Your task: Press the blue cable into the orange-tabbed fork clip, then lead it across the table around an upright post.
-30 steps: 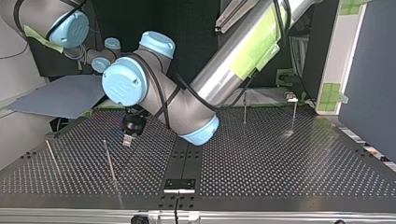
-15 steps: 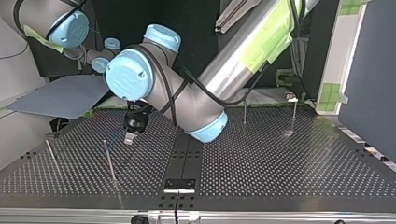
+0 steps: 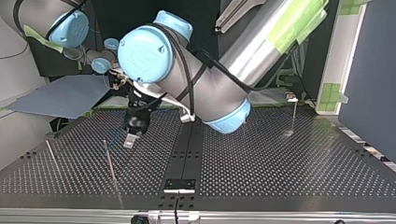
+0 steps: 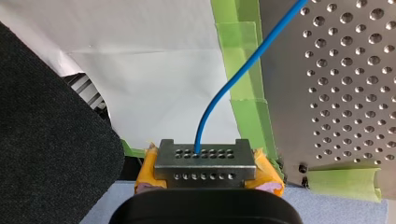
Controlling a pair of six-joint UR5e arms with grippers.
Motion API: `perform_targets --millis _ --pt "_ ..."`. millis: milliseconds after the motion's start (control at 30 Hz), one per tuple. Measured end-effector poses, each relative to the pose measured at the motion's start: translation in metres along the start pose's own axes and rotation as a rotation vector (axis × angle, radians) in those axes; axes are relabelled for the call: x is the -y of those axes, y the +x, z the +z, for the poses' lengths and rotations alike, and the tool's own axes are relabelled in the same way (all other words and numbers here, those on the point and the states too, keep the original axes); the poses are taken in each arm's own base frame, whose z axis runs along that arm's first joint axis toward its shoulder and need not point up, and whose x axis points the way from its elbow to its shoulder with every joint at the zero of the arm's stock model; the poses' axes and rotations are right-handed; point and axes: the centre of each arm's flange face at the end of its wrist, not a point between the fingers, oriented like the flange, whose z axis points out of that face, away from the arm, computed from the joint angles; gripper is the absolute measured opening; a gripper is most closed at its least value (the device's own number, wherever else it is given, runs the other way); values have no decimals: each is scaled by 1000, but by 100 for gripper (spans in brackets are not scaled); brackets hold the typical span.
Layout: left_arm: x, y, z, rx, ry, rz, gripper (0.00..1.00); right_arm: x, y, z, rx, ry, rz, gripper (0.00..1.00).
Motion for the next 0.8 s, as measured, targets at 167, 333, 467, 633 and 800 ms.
perform_targets --millis 167,333,467,633,800 --pt "0 -11 -13 43 11 -40 100 0 1 0 -1 0 -1 0" --pt "-1 -22 -27 82 32 -51 100 1 0 0 3 1 -7 0" --pt "-1 -30 -38 116 40 -48 100 2 0 -1 6 1 -12 0" --pt "-3 -40 -52 159 45 -54 100 2 0 -1 7 0 -13 0" --pt "-4 -48 -67 203 47 -72 100 2 0 -1 7 0 -14 0"
